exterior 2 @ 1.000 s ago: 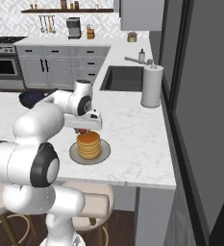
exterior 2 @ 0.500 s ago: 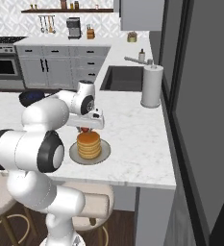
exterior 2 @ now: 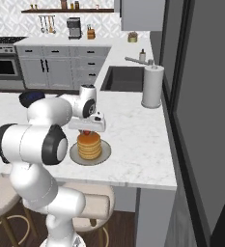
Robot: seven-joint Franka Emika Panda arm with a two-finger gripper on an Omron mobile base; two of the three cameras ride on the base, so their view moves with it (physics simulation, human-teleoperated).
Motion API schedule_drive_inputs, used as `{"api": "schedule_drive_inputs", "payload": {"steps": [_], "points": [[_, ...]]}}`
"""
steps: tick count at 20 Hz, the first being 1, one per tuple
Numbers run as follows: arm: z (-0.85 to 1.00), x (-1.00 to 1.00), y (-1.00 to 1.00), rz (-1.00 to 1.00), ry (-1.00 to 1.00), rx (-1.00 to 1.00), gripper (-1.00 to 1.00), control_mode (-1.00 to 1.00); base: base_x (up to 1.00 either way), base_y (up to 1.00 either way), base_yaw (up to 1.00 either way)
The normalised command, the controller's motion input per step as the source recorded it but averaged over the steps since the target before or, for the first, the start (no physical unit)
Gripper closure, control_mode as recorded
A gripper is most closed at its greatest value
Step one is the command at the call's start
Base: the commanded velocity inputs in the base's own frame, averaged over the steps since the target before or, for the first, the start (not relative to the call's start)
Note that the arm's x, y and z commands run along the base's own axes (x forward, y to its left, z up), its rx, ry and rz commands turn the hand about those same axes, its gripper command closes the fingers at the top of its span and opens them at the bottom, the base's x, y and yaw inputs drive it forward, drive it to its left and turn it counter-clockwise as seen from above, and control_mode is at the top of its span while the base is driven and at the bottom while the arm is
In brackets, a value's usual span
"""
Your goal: Take the strawberry from the fridge and place it on top of the pancake, located on the dining counter.
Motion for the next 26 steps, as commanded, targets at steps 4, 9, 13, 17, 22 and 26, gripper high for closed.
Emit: {"api": "schedule_drive_inputs", "payload": {"steps": [4, 9, 13, 17, 22, 26], "points": [[-0.23, 0.1, 0.0, 0.0, 0.0, -0.01, 1.0, -1.0, 0.0, 0.0, 0.0], [-0.23, 0.03, 0.0, 0.0, 0.0, -0.01, 1.0, -1.0, 0.0, 0.0, 0.0], [-0.21, -0.03, 0.0, 0.0, 0.0, -0.01, 1.0, -1.0, 0.0, 0.0, 0.0], [-0.25, -0.25, 0.0, 0.0, 0.0, -0.02, -1.0, -1.0, 0.0, 0.0, 0.0], [-0.22, -0.02, 0.05, 0.0, 0.0, -0.02, -1.0, -1.0, 0.0, 0.0, 0.0], [-0.07, -0.01, 0.0, 0.0, 0.0, 0.0, -1.0, -1.0, 0.0, 0.0, 0.0]]}}
